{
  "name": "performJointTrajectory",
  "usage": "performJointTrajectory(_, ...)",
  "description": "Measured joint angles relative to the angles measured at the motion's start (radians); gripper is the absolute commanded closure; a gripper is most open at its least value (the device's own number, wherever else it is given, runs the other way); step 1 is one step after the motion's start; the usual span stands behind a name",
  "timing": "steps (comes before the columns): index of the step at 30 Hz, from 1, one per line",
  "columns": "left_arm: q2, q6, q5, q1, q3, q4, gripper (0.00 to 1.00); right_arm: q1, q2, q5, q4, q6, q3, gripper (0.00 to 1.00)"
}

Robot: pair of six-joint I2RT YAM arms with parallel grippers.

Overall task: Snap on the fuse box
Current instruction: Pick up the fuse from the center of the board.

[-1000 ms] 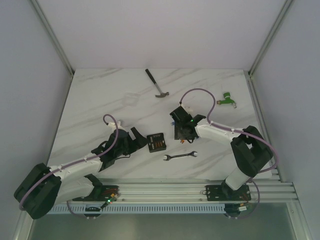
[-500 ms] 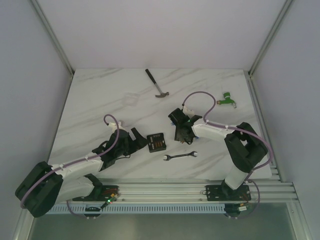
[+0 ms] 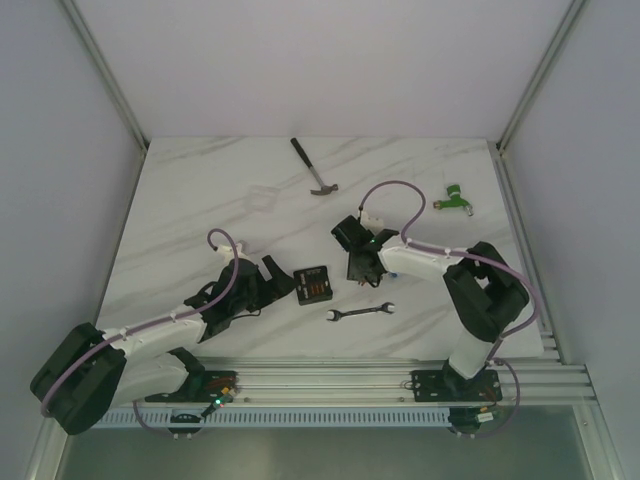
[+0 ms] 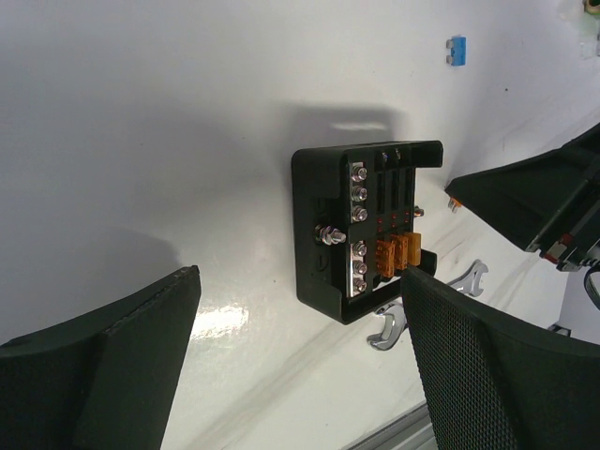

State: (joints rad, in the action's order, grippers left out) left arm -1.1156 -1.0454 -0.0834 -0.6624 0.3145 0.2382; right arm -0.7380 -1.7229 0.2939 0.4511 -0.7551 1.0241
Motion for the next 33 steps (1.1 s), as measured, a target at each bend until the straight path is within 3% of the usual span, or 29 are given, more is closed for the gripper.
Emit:
performJointTrajectory(25, 0.000, 0.000, 0.000, 0.000, 0.000, 0.000, 0.03, -0.015, -0.029, -0.027, -0.001, 0.125, 0.034, 0.60)
performJointTrajectory(33, 0.000, 0.000, 0.004, 0.000, 0.000, 0.000, 0.06, -0.015, -0.040, -0.039, 0.003, 0.157, 0.047, 0.74)
